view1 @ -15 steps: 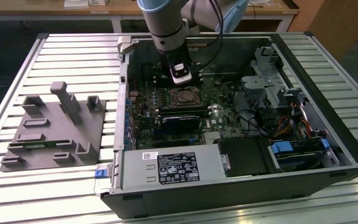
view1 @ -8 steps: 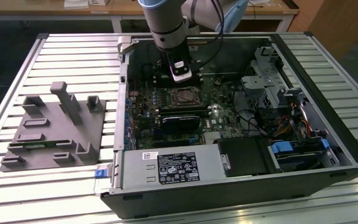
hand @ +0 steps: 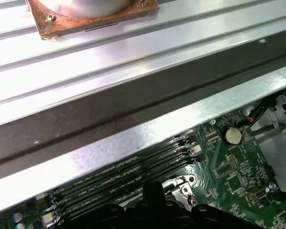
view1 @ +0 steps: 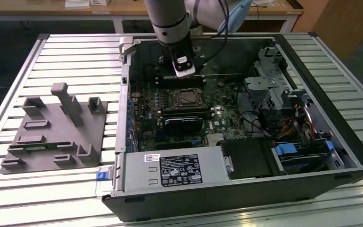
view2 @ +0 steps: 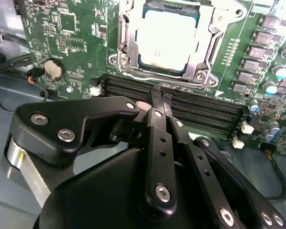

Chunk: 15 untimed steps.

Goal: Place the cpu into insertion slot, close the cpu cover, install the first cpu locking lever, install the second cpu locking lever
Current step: 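Install the first cpu locking lever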

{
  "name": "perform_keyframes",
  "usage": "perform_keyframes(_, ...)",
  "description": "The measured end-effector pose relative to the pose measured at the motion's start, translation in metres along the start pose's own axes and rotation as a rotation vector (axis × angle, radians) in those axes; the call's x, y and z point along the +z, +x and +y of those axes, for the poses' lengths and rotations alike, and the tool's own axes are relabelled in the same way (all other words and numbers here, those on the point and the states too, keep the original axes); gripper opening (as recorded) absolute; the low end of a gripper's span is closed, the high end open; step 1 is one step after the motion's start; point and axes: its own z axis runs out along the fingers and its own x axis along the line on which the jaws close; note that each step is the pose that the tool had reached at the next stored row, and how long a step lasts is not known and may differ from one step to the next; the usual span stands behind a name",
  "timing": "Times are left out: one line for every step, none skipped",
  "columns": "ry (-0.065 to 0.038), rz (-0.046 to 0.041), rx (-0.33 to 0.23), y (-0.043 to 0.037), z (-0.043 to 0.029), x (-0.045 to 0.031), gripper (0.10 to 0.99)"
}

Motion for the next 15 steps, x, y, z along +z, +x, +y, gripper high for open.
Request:
perform_keyframes(0.0, 0.0, 0.0, 0.0, 0.0, 0.0, 0.106)
perform_keyframes(0.0, 0.0002, 0.0, 0.0, 0.0, 0.0, 0.106)
perform_keyframes(0.002, 0.0046, 0.0, -0.0002, 0.0, 0.0001, 0.106)
perform_keyframes(0.007, 0.013, 0.002, -0.0005, 0.0001, 0.0002, 0.106)
perform_keyframes(0.013, 0.0215, 0.003, -0.0007, 0.0002, 0.0004, 0.106)
perform_keyframes(0.02, 0.0299, 0.003, -0.001, 0.0003, 0.0006, 0.106)
perform_keyframes(0.028, 0.0379, 0.004, -0.0014, 0.0004, 0.0009, 0.106)
perform_keyframes(0.037, 0.046, 0.004, -0.0017, 0.0005, 0.0011, 0.106)
perform_keyframes(0.044, 0.052, 0.005, -0.002, 0.0006, 0.0012, 0.106)
perform_keyframes(0.053, 0.0563, 0.004, -0.0023, 0.0005, 0.0013, 0.106)
perform_keyframes(0.062, 0.0601, 0.004, -0.0025, 0.0002, 0.0013, 0.106)
perform_keyframes(0.071, 0.0626, 0.003, -0.0028, -0.0001, 0.0013, 0.106)
perform_keyframes(0.08, 0.0627, 0.002, -0.003, -0.0006, 0.0013, 0.106)
perform_keyframes(0.089, 0.0623, 0.0, -0.0033, -0.001, 0.0012, 0.106)
perform_keyframes(0.099, 0.062, -0.001, -0.0036, -0.0015, 0.0011, 0.106)
